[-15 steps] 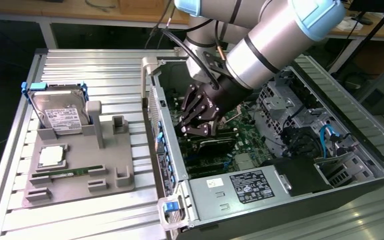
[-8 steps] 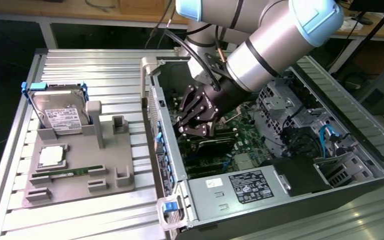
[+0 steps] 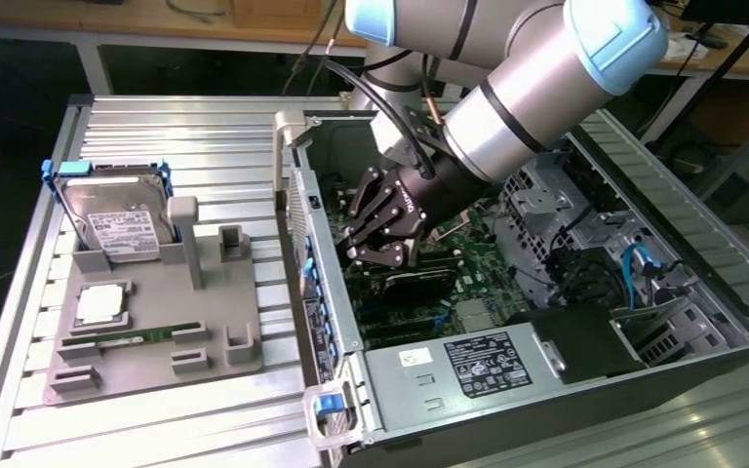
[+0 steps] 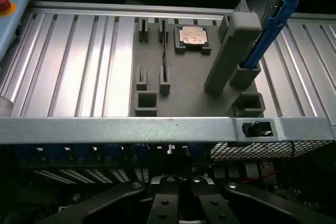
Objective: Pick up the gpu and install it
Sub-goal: 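Press down on the gpu until it lock into place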
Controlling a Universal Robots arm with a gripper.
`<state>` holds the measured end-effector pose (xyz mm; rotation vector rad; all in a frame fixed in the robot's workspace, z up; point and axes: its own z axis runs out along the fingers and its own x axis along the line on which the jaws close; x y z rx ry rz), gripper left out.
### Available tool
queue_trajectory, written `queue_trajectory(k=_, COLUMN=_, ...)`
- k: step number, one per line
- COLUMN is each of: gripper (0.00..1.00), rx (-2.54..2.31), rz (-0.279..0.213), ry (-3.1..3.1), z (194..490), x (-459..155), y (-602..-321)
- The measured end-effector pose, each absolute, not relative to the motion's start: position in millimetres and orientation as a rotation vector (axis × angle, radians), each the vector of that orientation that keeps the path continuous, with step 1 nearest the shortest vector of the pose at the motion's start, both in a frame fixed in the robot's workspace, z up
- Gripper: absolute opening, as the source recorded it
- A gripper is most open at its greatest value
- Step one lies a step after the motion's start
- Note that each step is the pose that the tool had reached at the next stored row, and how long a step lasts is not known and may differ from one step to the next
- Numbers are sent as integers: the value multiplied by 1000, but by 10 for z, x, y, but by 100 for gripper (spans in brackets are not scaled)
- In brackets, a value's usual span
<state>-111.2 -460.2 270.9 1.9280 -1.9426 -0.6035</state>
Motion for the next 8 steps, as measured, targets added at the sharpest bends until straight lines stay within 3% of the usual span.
queue_trajectory(k=8, gripper=11, rx=1929, rz=-603, ry=-1942, z=2708, x=-1105, y=-4603)
